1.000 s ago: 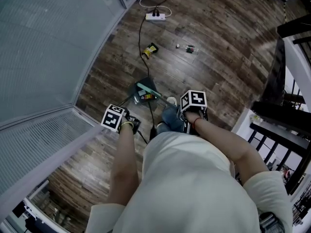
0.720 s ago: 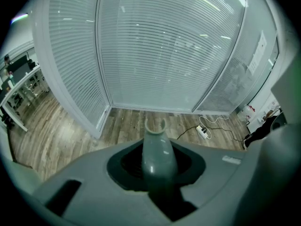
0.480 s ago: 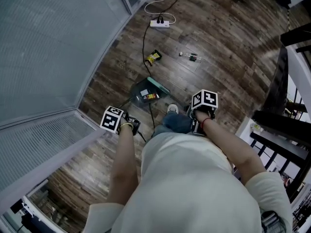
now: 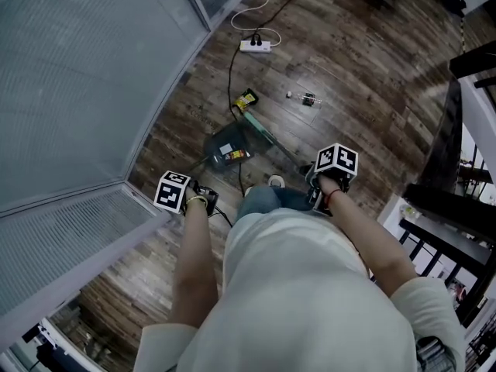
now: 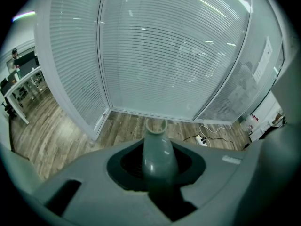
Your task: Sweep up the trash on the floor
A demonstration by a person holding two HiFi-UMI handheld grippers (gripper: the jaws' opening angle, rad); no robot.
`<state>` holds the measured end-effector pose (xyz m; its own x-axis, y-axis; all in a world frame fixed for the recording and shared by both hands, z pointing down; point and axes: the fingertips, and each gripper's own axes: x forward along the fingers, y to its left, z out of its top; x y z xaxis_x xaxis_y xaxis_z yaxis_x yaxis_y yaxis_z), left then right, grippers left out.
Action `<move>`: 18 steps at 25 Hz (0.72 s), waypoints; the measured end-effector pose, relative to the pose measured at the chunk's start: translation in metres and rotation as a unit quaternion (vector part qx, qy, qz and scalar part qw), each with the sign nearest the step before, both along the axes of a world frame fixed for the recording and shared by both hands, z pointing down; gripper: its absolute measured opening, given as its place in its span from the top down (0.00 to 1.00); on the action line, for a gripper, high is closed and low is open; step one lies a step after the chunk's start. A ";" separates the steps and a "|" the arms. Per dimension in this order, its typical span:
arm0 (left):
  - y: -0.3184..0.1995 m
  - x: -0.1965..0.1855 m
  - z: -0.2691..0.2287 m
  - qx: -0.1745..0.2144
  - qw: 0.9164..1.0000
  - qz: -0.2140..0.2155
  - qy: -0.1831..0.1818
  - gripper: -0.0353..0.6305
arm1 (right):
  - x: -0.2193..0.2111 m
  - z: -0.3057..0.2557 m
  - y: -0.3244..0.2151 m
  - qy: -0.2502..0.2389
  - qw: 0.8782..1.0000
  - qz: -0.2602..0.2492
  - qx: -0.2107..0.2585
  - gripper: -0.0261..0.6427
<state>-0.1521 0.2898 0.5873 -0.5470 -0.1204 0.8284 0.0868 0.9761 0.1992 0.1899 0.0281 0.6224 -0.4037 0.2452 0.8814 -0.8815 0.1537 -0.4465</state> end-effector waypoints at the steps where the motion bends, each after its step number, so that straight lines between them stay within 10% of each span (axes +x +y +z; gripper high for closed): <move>1: -0.004 -0.003 -0.002 0.001 1.000 -0.001 -0.001 0.81 | -0.002 -0.001 -0.004 -0.001 1.000 0.003 0.002 0.81; 18: -0.051 -0.069 0.000 0.009 1.000 -0.001 -0.019 0.81 | -0.050 0.003 -0.056 -0.012 0.999 0.047 0.025 0.81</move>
